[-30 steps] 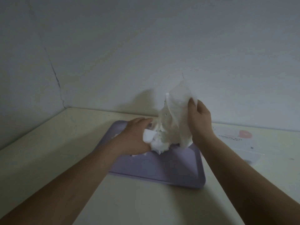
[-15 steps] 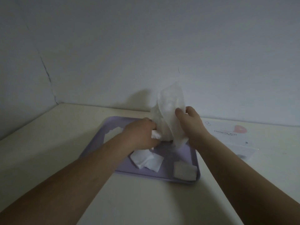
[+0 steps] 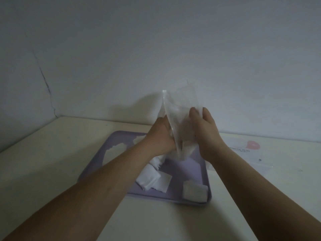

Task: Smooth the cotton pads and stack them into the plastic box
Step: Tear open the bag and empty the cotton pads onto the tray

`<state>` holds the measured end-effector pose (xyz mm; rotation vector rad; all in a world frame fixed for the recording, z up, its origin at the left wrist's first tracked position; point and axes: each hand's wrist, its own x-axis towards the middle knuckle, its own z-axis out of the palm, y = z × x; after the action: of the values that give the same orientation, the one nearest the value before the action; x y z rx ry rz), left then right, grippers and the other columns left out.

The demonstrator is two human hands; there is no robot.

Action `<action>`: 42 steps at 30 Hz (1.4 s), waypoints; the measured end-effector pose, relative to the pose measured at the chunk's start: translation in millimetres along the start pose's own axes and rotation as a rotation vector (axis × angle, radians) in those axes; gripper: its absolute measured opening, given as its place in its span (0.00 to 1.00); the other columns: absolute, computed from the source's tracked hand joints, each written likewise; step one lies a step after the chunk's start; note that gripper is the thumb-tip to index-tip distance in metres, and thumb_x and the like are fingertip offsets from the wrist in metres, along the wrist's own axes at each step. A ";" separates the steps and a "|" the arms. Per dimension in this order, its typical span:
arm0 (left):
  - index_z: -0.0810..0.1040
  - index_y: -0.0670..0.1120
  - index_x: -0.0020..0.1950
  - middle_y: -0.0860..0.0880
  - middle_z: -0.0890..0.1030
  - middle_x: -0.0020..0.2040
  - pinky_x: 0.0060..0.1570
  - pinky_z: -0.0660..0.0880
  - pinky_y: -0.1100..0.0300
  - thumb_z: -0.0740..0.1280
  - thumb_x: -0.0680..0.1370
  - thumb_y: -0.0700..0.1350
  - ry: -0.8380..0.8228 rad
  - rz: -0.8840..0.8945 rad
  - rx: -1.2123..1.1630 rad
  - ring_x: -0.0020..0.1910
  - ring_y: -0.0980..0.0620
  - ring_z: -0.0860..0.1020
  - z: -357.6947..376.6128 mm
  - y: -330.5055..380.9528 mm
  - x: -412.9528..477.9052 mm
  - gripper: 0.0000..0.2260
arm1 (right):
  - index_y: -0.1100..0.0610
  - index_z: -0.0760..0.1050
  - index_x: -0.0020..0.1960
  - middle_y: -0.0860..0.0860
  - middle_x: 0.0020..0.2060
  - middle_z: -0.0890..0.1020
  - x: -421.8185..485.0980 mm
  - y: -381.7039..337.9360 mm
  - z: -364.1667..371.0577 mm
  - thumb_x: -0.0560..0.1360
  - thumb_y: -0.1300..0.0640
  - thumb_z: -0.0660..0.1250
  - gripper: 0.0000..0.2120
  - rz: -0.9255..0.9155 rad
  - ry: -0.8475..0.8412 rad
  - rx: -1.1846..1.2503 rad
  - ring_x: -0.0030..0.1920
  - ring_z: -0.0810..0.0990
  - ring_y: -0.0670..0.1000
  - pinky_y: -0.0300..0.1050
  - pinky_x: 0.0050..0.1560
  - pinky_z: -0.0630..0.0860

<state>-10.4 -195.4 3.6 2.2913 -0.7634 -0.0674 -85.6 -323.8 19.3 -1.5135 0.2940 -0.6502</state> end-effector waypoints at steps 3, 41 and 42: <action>0.79 0.54 0.48 0.61 0.74 0.40 0.38 0.70 0.71 0.73 0.77 0.39 -0.057 0.054 -0.050 0.50 0.51 0.82 4.5 -1.8 -7.0 0.09 | 0.53 0.75 0.63 0.52 0.58 0.84 4.1 8.1 -9.3 0.83 0.50 0.67 0.12 0.104 -0.059 0.031 0.57 0.84 0.52 0.52 0.59 0.82; 0.65 0.63 0.76 0.57 0.71 0.75 0.71 0.71 0.48 0.64 0.65 0.77 -0.051 0.185 0.231 0.74 0.49 0.70 8.7 1.8 5.2 0.42 | 0.45 0.76 0.71 0.50 0.63 0.84 10.9 -18.6 -15.5 0.77 0.27 0.55 0.32 0.047 -0.102 0.047 0.64 0.83 0.54 0.60 0.69 0.77; 0.64 0.64 0.76 0.57 0.72 0.74 0.71 0.71 0.49 0.67 0.65 0.77 -0.063 0.176 0.184 0.74 0.50 0.70 9.3 2.3 0.7 0.42 | 0.47 0.76 0.72 0.50 0.63 0.84 9.3 -18.4 -15.6 0.79 0.28 0.55 0.32 0.063 -0.108 0.062 0.64 0.83 0.54 0.60 0.69 0.77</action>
<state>-13.4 -202.8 -1.7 2.3924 -1.0382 0.0126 -90.8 -340.7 38.2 -1.4690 0.2356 -0.5213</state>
